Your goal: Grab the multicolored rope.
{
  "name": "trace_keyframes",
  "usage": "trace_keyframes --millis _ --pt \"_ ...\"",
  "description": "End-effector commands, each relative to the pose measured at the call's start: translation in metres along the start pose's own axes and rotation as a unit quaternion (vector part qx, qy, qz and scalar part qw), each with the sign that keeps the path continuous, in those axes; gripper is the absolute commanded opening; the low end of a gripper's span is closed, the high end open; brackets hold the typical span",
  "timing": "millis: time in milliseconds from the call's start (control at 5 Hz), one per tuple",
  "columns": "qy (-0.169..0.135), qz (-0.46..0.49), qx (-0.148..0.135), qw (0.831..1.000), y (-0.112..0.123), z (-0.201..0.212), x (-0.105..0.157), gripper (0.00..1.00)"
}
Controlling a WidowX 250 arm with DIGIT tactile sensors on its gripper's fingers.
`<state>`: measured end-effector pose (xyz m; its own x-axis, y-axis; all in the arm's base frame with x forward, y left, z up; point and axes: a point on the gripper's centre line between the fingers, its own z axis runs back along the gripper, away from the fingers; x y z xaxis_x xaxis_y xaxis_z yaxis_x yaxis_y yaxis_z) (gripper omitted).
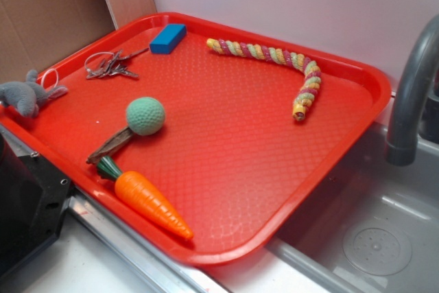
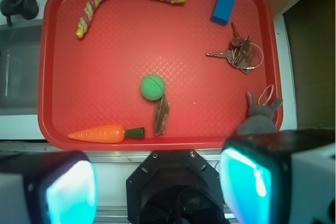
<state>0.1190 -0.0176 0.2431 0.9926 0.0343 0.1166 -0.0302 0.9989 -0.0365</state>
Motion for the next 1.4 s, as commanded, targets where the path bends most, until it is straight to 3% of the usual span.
trace_keyframes --millis 0,200,400,600,800,1000,1200 --pt "0.0 0.0 0.0 1.0 0.0 0.0 0.0 1.0" --pt "-0.042 0.093 0.056 0.993 -0.018 -0.038 0.045 1.0" --pt "-0.087 0.181 0.041 0.979 -0.025 -0.078 0.096 1.0" --pt "-0.065 0.201 0.023 0.977 -0.034 -0.117 0.138 1.0" --pt "-0.077 0.159 0.004 0.984 -0.038 -0.141 0.164 1.0" --pt "-0.048 0.096 -0.01 0.994 -0.049 -0.163 0.179 1.0" --pt "-0.048 0.096 -0.01 0.994 -0.049 -0.163 0.179 1.0"
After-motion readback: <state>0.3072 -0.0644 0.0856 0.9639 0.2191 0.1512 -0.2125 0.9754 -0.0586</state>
